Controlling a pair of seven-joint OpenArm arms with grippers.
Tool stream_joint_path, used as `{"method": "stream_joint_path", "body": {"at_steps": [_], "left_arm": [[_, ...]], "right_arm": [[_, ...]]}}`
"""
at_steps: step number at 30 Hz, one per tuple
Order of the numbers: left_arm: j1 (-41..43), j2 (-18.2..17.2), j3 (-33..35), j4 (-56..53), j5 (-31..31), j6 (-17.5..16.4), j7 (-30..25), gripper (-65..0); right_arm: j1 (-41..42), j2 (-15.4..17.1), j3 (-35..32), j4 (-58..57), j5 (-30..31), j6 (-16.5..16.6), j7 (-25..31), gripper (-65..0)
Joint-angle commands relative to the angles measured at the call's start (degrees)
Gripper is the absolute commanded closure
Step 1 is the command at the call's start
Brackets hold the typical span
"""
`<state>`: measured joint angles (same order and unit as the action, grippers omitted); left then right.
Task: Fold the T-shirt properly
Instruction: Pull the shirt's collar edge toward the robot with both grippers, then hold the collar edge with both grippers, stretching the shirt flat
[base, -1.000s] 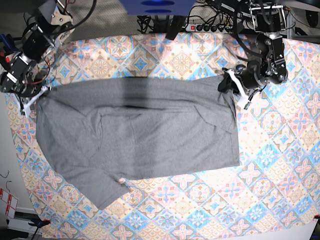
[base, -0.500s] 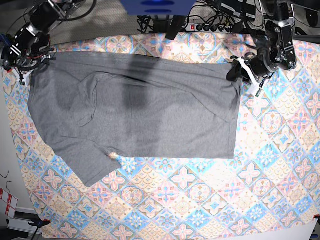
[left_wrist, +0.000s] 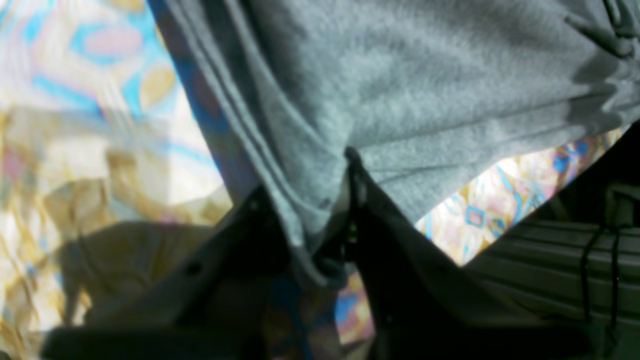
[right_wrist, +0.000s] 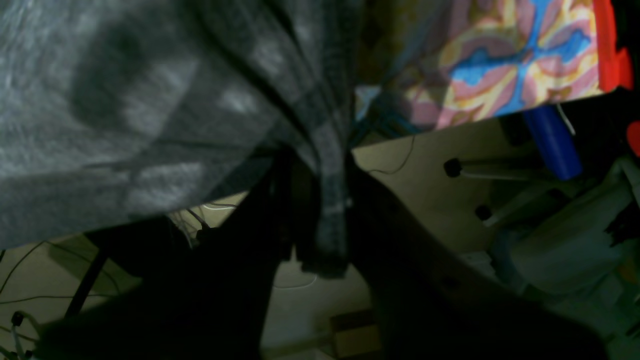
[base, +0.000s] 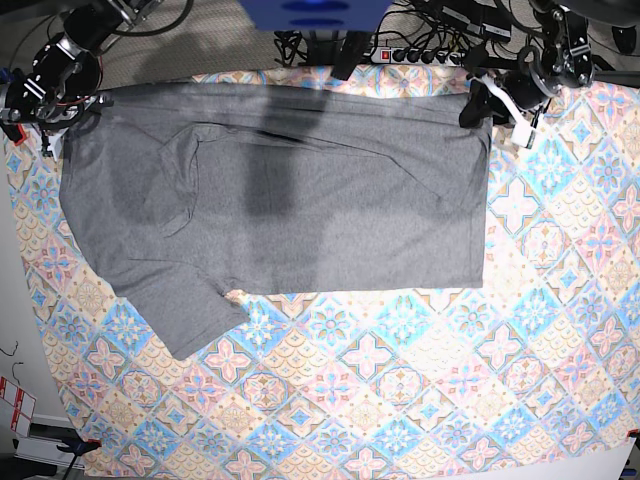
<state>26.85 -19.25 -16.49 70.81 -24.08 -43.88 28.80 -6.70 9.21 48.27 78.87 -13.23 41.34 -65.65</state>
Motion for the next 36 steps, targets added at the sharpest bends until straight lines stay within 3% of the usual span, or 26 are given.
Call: {"method": "stream_joint_path", "body": {"at_steps": [1,6,10,17,23,36], "left_arm": [[3.0,-0.5,0.5,-1.9,14.5,3.9,15.5,-1.5],[2.9,-0.5,0.5,-1.9,14.5,3.9,15.7,-1.5],[1.5,-0.3,0.4,-2.3,14.7,3.9,16.0,-1.7],[-0.3,-0.5,0.4,-2.2,15.1,3.9,18.7,-2.4],[-1.2,-0.2,0.4,-2.1,18.4,3.9,20.0,-15.6],[-1.4,-0.4,-3.6,-2.0,18.7,3.9,20.3,-16.7]], "right_arm": [[0.0,1.7,0.4,1.2,-2.5,-1.3,-0.3,-5.1],[1.3,1.7,-0.2,1.2,-2.5,-1.3,-0.2,-5.5],[2.5,1.7,-4.6,1.2,-2.5,-1.3,-0.2,-5.9],[4.5,2.1,-7.4,1.3,-2.5,-1.3,-0.2,-17.1],[4.9,2.3,-7.2,1.3,-2.5,-1.3,-0.2,-24.9],[4.6,3.7,-7.2,7.5,-2.5,-1.3,-0.7,-34.6]]}}
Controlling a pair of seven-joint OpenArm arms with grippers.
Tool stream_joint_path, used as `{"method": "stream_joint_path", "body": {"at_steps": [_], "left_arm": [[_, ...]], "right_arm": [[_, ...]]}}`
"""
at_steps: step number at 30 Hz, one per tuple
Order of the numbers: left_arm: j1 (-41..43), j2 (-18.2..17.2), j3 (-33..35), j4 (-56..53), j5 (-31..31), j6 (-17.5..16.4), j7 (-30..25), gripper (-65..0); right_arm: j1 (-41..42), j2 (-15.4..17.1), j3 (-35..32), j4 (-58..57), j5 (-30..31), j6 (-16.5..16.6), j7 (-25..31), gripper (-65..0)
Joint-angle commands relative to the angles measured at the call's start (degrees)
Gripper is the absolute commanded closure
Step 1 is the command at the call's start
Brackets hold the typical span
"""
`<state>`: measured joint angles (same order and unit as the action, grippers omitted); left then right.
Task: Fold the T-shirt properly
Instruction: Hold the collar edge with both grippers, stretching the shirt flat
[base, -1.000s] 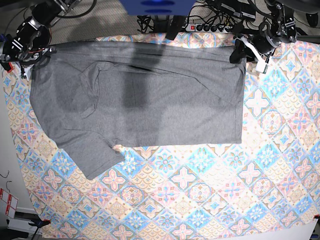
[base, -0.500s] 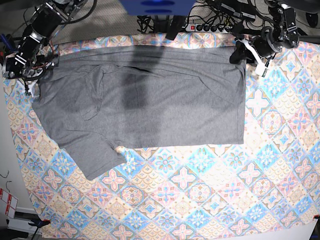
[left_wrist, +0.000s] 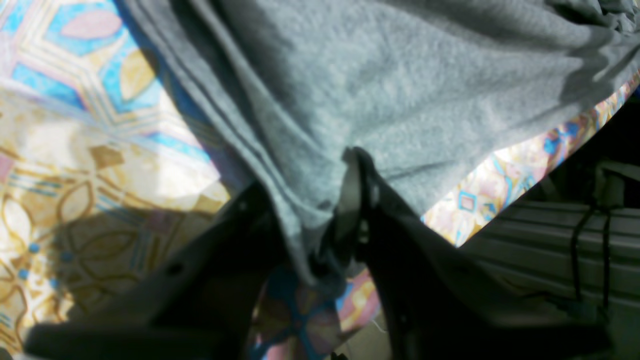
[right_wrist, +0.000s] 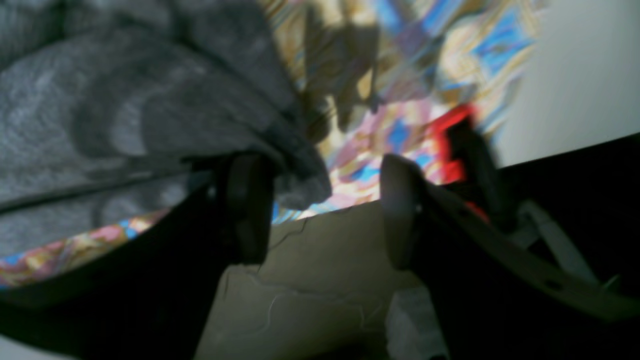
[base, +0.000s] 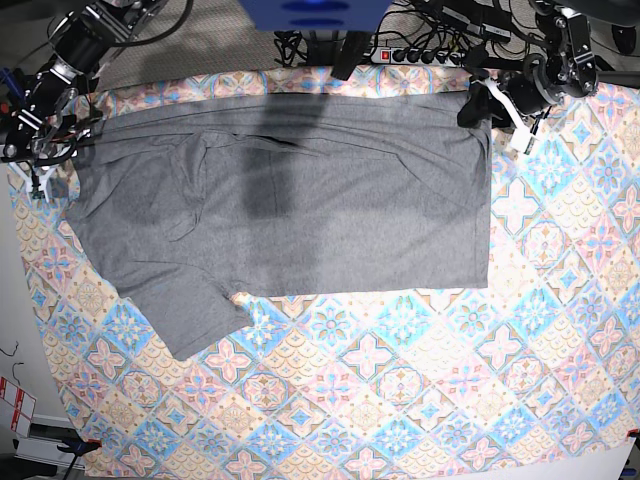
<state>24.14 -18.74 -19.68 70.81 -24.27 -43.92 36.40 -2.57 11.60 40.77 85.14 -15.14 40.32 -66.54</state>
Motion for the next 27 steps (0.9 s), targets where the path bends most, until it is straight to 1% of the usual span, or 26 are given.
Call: {"method": "stream_joint_path", "body": {"at_steps": [1,5,11,15,20,27], "left_arm": [[1.3,-0.8,-0.8,-2.0,18.9,3.9,12.7,-16.7],[1.3,-0.9,-1.5,-1.9,18.9,3.9,12.7,-16.7],[1.5,-1.0,-1.5,-1.9,18.9,3.9,12.7,-16.7],[1.6,-1.0,-1.5,-1.9,18.9,3.9,12.7,-16.7],[1.6,-1.0,-1.5,-1.9,18.9,3.9,12.7,-16.8],[1.6,-1.0,-1.5,-1.9,18.8,3.9,12.7,-16.8]], "right_arm": [[0.5,1.3,0.3,2.0,-0.6,-0.3,0.2,-35.7],[0.4,1.3,0.3,4.3,-0.6,-0.3,0.0,-38.2],[0.2,1.3,0.1,4.6,-0.7,-0.3,-3.2,-38.4],[-2.0,1.3,0.0,4.6,-0.7,-0.3,-3.0,-38.6],[-2.1,1.3,0.3,5.0,-0.7,-0.3,-2.6,-38.7],[-2.2,1.3,0.0,13.2,-0.7,-0.3,-3.2,-38.7]]}}
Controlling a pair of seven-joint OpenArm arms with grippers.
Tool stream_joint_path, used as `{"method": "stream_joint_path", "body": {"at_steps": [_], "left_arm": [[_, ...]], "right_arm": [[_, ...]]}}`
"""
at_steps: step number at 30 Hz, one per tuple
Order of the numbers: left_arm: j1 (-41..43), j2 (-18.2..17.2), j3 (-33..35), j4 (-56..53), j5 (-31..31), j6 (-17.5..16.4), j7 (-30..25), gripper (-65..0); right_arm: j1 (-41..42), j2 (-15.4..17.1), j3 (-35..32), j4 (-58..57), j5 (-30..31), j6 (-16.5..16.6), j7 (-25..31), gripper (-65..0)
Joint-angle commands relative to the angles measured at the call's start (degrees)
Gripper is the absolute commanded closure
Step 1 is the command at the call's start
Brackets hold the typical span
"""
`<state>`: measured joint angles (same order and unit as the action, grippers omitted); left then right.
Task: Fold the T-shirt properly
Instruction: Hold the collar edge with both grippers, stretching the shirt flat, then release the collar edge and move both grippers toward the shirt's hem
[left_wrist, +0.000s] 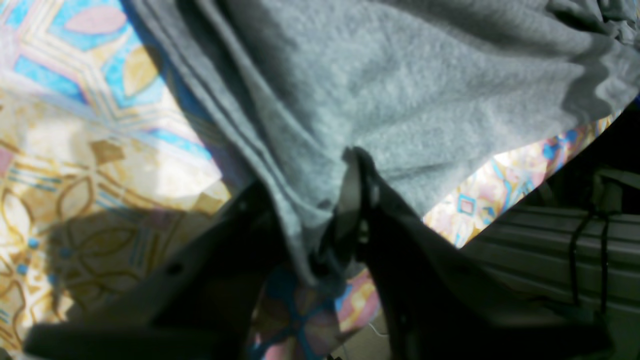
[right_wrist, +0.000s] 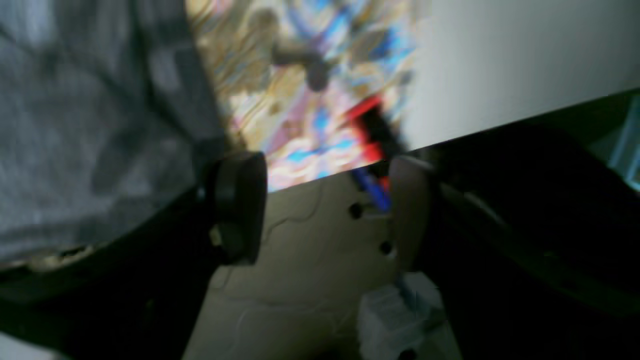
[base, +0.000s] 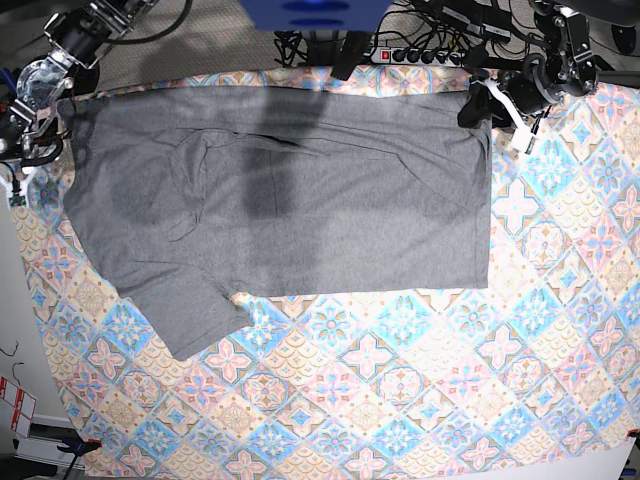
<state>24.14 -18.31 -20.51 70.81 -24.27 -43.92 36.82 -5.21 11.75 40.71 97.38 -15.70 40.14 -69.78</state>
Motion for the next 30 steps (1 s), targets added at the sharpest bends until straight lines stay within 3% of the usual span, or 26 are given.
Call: {"method": "stream_joint_path", "body": {"at_steps": [1,5,14,22,30], "left_arm": [[1.7,-1.4,-0.7,-1.9,18.8,3.9,12.3,-16.8],[1.7,-1.4,-0.7,-1.9,18.8,3.9,12.3,-16.8],[3.1,-1.1,-7.1,3.4,18.4,3.9,14.5,-17.3],[3.4,-1.1,-11.2,7.0,18.9,3.9,16.9,-39.4],[3.5,0.2,-11.3,8.2,18.6,3.9,17.0,-40.1]], "right_arm": [[0.4,1.1,0.0,1.6,-0.2,-0.1,-0.6,-38.7],[0.4,1.1,-1.0,2.1,-0.2,-0.1,-3.8,-38.7],[0.7,1.1,-1.5,2.1,-0.2,-0.1,-3.8,-38.7],[0.6,1.1,-1.6,2.0,-0.2,-0.1,-3.8,-38.7],[0.5,1.1,-1.6,2.0,-0.2,-0.1,-3.8,-38.7]]}}
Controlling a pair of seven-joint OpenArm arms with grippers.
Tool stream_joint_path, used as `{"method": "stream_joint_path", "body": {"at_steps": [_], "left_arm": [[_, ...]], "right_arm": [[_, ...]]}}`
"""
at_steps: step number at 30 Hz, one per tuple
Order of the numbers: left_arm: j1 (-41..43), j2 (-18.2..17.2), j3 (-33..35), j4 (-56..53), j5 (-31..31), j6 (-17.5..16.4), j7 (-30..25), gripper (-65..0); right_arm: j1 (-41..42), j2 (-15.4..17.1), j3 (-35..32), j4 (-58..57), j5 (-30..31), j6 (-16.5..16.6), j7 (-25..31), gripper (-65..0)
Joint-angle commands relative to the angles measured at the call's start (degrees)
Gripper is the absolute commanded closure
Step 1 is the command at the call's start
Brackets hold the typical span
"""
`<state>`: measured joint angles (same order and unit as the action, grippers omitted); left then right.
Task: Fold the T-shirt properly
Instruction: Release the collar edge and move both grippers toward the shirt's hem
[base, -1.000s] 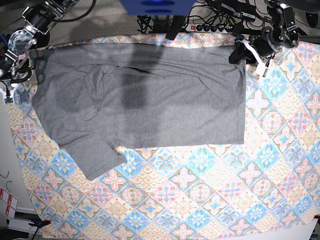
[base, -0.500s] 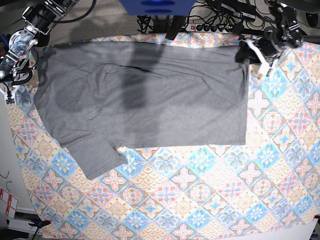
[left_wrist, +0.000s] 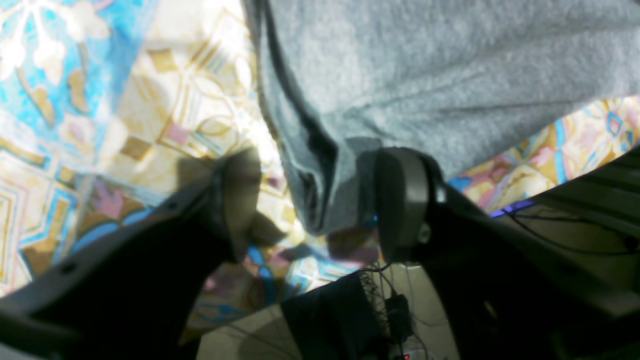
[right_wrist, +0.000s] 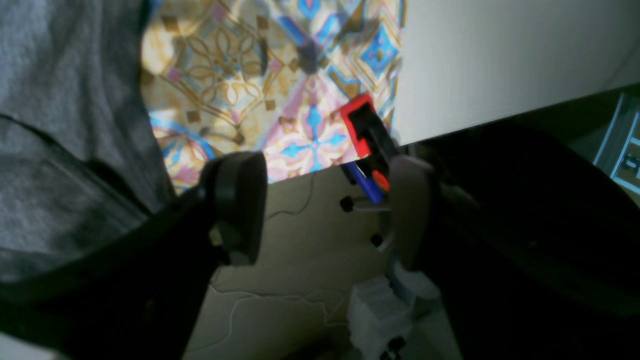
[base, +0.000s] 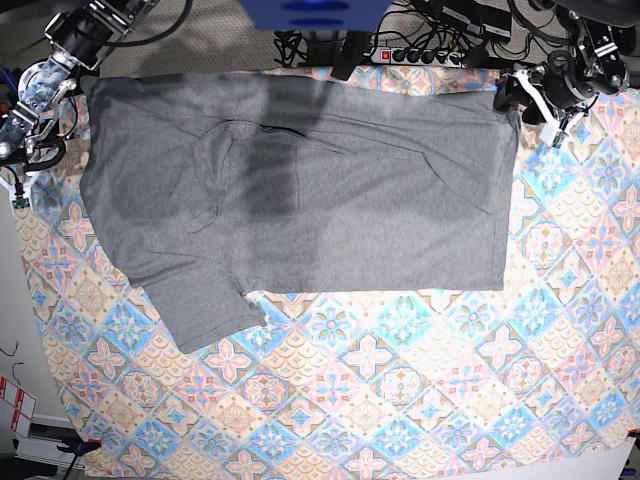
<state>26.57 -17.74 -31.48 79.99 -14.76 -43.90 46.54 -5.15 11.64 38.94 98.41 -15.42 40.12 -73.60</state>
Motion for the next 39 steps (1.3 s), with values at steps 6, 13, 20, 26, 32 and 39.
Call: {"method": "stream_joint_path", "body": {"at_steps": [6,13,20,26,32,39], "left_arm": [[3.5,1.8,-9.1,7.4,1.7,3.9,7.0,-37.1],[3.4,5.4,-10.1,20.1,-2.9,3.9,7.5,-33.5],[-0.4,9.8,-10.1,28.8,-2.3,3.9,7.7,-34.0],[-12.5,11.3,-10.1,29.9,3.1,3.9,18.9,-34.3],[-24.9,11.9,-9.7,29.6,16.1,3.9,27.2,-34.3],[-32.5,14.6,-9.5,25.5,32.2,3.9,26.4,-34.3]], "right_arm": [[0.7,1.2,0.1,1.1,-0.4,-0.1,0.2,-38.7],[0.9,0.9,0.1,4.9,-0.4,-0.1,2.4,-38.6],[3.1,0.9,0.1,5.5,-0.4,-0.1,3.0,-38.2],[7.0,1.2,-4.2,5.5,-0.4,-0.1,3.0,-38.4],[12.8,1.2,-10.4,4.2,-0.6,-0.1,3.0,-38.6],[23.1,1.2,-19.4,-9.6,-9.9,-0.1,7.3,-49.0]]}}
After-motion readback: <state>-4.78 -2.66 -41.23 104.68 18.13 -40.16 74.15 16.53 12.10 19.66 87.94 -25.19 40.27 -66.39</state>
